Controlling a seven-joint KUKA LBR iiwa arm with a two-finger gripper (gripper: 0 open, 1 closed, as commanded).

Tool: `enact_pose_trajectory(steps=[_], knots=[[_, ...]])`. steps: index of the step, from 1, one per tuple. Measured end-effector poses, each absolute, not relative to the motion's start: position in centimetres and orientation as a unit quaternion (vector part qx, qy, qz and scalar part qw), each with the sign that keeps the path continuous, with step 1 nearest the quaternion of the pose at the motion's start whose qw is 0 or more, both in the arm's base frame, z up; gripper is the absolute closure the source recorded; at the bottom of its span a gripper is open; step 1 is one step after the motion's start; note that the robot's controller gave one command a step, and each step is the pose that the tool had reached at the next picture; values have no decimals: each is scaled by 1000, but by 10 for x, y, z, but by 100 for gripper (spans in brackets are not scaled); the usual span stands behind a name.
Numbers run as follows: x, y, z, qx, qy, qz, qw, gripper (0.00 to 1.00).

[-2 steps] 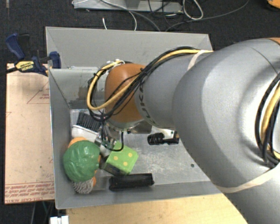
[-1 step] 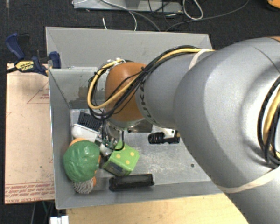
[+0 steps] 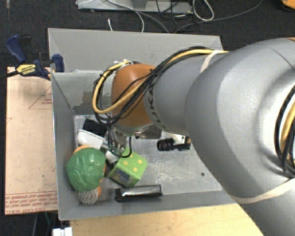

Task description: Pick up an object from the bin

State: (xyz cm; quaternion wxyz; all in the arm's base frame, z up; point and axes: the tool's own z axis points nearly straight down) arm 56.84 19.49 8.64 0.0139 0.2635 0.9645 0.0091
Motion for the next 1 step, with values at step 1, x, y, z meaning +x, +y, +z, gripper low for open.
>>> enact_pose_trajectory(steps=[1], knots=[[568,194,98,264,964,9,14,100]])
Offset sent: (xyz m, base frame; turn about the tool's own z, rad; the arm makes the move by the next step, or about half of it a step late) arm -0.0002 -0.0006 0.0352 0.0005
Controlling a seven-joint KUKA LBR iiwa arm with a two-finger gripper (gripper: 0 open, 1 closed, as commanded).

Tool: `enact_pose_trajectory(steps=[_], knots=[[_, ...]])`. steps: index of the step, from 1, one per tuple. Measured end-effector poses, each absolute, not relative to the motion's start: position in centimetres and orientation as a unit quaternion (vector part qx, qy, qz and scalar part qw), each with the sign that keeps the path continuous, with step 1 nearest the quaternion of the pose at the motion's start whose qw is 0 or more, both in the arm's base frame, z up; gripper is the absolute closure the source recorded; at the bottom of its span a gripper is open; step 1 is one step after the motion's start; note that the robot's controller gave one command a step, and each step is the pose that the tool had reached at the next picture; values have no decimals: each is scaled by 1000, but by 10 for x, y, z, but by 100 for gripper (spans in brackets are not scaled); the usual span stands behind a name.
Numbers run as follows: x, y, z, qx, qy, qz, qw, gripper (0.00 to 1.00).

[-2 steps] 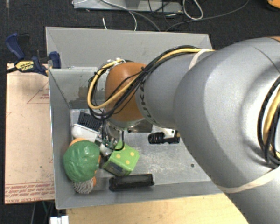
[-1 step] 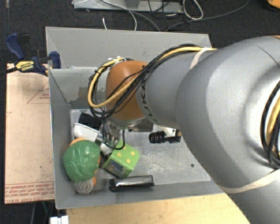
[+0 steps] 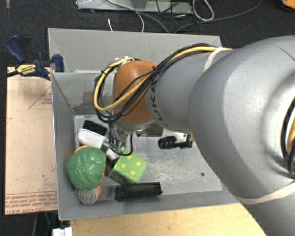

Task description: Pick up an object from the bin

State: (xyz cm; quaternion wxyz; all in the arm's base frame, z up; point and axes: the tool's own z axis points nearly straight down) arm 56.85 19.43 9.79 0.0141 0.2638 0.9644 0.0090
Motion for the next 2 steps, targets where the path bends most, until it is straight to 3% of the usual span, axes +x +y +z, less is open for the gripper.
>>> enact_pose_trajectory(steps=[2], knots=[[566,194,144,263,965,6,9,100]])
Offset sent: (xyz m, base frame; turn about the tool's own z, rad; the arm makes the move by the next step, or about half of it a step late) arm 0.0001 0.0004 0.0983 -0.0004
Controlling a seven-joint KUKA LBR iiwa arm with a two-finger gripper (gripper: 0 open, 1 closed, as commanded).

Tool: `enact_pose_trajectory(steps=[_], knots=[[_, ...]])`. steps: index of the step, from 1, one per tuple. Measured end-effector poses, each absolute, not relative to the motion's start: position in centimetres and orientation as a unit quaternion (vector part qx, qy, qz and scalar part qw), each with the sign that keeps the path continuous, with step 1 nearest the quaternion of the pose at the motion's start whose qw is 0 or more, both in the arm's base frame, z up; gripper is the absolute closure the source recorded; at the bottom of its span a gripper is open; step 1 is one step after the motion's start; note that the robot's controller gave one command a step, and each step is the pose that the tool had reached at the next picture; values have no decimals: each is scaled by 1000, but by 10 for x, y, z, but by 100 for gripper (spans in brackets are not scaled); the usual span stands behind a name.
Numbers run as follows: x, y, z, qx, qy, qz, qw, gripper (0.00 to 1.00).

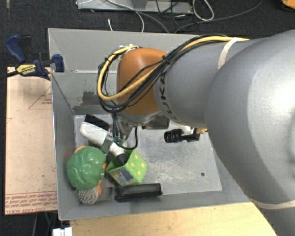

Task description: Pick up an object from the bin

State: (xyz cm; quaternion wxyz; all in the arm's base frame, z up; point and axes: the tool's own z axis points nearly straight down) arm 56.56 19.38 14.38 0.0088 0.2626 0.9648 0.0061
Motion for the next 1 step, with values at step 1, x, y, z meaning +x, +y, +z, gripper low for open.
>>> enact_pose_trajectory(steps=[1], knots=[[567,194,186,262,965,8,11,100]])
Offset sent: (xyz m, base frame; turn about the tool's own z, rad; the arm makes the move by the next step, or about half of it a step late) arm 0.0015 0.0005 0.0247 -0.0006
